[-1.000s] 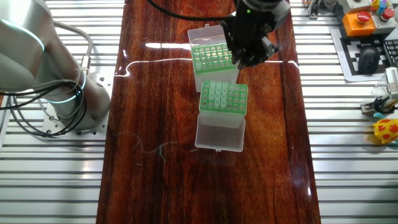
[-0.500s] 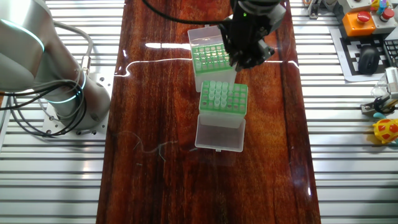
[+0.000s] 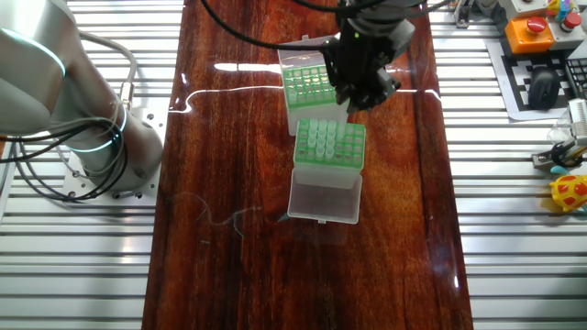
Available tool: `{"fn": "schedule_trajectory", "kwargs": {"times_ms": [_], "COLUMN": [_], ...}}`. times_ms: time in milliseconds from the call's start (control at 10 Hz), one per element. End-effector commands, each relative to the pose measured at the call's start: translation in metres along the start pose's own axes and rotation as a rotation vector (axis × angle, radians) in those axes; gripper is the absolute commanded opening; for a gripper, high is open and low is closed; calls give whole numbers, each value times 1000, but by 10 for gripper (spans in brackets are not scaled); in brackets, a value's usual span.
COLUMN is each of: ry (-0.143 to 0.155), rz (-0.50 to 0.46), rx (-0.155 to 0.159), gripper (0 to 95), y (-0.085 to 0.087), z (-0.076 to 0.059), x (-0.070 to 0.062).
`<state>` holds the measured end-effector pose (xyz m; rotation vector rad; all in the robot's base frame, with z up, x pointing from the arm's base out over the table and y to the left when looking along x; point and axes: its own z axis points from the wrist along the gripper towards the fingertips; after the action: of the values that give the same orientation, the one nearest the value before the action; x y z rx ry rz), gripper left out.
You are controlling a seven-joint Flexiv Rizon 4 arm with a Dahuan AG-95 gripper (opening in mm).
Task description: Transfer all large pipette tips from one holder to another
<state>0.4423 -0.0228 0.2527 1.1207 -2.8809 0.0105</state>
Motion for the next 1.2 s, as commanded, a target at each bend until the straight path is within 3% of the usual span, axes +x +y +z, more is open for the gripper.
{"fn": "schedule_trajectory", "kwargs": {"times_ms": [100,500,700,900,1200], "ry": [6,-5,-14,-17,-7], "rz": [7,46,84,115,133], "rx": [1,1,6,8,1], "gripper": [380,380,380,380,380], "y": [2,24,54,71,71], "z": [0,7,8,11,11], "x": [-1,-16,-15,-10,-10]}}
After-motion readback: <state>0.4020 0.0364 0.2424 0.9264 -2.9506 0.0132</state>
